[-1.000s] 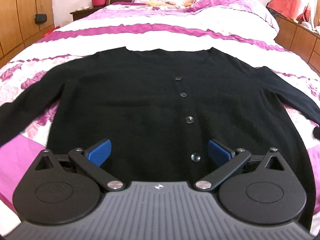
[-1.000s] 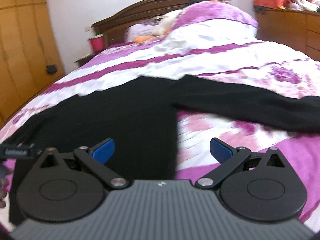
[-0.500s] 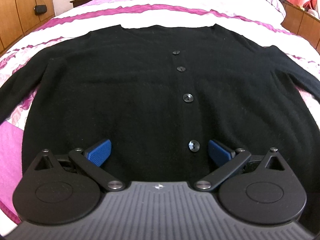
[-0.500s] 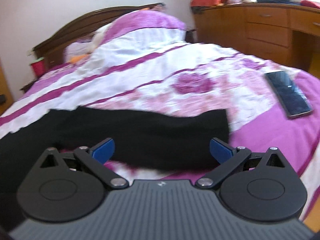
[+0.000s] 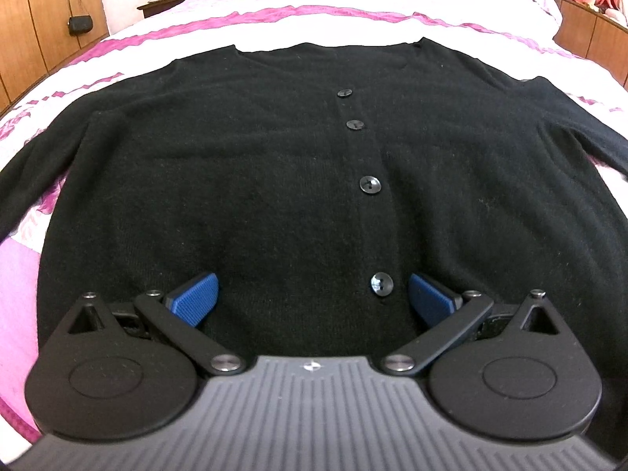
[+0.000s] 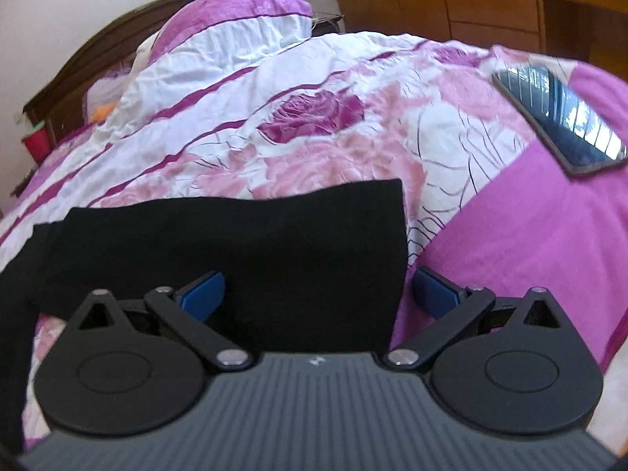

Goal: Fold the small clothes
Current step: 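Grasp the cardigan sleeve with the right gripper and lift it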

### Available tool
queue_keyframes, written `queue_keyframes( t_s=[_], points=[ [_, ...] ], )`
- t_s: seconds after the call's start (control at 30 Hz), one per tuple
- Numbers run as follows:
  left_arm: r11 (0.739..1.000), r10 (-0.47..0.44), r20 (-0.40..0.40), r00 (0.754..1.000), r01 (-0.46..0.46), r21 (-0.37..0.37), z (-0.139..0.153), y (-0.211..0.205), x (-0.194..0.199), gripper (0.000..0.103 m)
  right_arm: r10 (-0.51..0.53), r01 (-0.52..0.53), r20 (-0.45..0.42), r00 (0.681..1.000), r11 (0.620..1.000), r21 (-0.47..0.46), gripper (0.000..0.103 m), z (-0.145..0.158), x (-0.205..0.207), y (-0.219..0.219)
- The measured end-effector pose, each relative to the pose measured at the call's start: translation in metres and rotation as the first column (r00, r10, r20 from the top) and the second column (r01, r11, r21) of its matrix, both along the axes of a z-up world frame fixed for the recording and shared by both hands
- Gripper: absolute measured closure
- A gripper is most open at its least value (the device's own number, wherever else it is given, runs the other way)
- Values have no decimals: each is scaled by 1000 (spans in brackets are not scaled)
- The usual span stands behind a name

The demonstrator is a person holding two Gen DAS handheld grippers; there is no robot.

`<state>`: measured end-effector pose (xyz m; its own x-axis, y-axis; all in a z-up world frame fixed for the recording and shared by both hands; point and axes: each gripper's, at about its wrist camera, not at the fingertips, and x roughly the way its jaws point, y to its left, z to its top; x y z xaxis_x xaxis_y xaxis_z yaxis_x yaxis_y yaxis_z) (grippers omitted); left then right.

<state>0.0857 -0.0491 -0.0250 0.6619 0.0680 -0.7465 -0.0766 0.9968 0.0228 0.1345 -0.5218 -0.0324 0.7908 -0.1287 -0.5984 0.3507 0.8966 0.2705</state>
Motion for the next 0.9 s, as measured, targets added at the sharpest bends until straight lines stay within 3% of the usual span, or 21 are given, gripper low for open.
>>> queue_keyframes(
  t_s=[0.2,0.27,0.33,0.37,0.43,0.5,0.63,0.9],
  points=[
    [1000,-9,15,1000,9,18,-1,-3,-4,0,3,-4,19,1000,1000,27,0,6,-1,-2],
    [1000,-13,14,1000,13,15,0,-2,-5,0,-7,6,46,999,1000,25,11,10,-4,-1],
    [1000,-17,14,1000,16,16,1,-2,-6,0,-33,32,67,997,999,25,34,12,-9,-3],
    [1000,-19,14,1000,19,19,2,-3,-6,0,-45,42,80,996,998,40,40,13,-12,-6],
    [1000,-24,15,1000,23,19,4,-3,-7,0,-78,71,95,992,995,68,70,16,-18,-13],
    [999,-30,17,999,30,19,6,-2,-8,0,-85,69,128,988,990,126,87,20,-25,-21],
    [999,-34,25,999,34,13,13,1,-12,0,-84,44,199,977,979,197,93,38,-35,-23],
    [998,-54,75,996,52,32,32,10,-26,0,37,-94,335,942,983,155,93,96,-30,20]
  ],
)
